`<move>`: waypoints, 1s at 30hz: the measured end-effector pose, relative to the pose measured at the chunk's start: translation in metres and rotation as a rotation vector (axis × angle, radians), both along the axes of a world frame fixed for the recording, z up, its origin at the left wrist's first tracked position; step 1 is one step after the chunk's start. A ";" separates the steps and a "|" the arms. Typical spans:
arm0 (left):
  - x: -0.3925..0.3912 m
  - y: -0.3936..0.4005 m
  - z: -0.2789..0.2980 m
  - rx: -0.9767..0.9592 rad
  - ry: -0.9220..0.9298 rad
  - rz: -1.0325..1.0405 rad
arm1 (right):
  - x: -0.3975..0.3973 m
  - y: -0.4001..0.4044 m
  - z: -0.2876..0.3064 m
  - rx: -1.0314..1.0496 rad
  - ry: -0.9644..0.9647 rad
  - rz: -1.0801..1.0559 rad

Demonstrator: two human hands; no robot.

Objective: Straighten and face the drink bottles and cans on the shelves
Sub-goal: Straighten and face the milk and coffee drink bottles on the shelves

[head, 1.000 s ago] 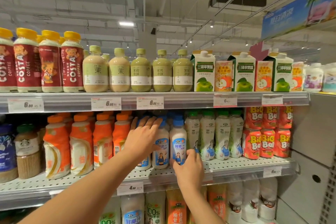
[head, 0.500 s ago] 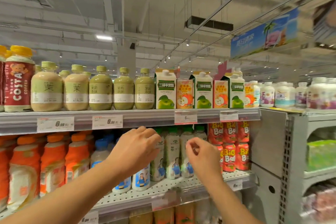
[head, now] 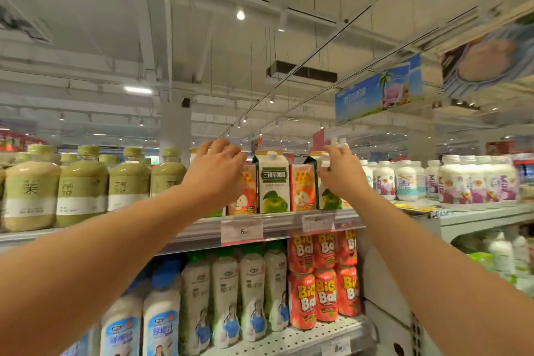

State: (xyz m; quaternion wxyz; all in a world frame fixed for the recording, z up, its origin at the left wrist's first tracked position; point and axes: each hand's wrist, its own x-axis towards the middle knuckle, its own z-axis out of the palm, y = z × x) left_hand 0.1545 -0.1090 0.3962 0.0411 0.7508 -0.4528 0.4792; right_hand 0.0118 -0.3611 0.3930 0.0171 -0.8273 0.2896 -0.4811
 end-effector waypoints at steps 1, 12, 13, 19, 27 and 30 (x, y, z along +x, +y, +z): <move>0.002 -0.005 0.003 0.033 0.024 0.040 | 0.003 -0.005 0.001 0.029 0.028 -0.001; 0.007 -0.035 0.010 0.048 0.205 0.066 | 0.006 -0.012 0.007 0.072 -0.176 0.089; 0.006 -0.036 0.014 0.051 0.221 0.059 | 0.002 -0.012 0.007 0.067 -0.200 0.096; -0.003 -0.031 0.032 0.120 0.274 -0.006 | -0.033 -0.001 0.010 0.071 -0.254 0.096; -0.026 0.011 0.053 0.023 0.410 -0.247 | -0.064 0.056 0.034 0.102 -0.336 0.259; -0.031 0.039 0.069 -0.018 0.411 -0.266 | -0.058 0.090 0.038 0.145 -0.323 0.379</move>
